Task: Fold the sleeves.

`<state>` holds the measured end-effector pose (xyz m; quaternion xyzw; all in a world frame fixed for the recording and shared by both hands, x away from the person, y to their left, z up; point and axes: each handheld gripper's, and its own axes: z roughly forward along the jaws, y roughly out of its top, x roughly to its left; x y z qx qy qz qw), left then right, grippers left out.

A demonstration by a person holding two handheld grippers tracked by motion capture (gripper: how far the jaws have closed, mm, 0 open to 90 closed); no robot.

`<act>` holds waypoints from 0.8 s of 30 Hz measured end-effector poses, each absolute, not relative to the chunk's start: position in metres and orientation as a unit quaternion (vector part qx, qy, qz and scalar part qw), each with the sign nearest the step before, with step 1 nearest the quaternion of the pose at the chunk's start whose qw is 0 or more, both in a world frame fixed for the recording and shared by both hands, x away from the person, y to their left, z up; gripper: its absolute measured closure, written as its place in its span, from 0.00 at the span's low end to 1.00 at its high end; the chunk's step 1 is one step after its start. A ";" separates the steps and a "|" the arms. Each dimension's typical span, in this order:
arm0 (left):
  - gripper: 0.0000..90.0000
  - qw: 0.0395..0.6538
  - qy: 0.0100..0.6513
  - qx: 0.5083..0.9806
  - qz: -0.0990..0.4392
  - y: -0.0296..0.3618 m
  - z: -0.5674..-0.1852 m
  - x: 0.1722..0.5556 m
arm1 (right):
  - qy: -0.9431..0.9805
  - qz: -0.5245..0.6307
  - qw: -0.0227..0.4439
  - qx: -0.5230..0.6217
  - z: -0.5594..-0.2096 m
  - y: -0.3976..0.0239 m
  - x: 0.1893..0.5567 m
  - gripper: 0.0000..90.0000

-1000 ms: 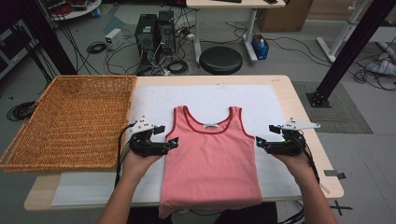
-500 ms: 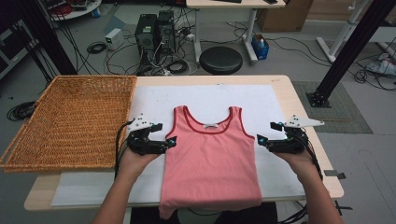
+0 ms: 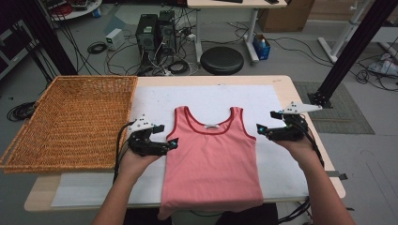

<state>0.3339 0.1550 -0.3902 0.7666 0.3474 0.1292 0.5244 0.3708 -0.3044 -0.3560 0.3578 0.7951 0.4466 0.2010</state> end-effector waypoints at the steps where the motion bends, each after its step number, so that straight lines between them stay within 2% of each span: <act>1: 0.21 0.523 0.346 0.768 0.127 0.154 -0.391 0.333 | 0.796 0.443 0.202 0.358 -0.353 -0.302 0.377 0.21; 9: 0.21 0.516 0.353 0.770 0.124 0.155 -0.396 0.326 | 0.811 0.423 0.199 0.351 -0.348 -0.276 0.426 0.21; 15: 0.21 0.517 0.369 0.761 0.132 0.160 -0.402 0.313 | 0.822 0.399 0.185 0.363 -0.359 -0.265 0.458 0.21; 24: 0.21 0.517 0.376 0.757 0.136 0.171 -0.401 0.295 | 0.832 0.370 0.185 0.370 -0.381 -0.250 0.486 0.21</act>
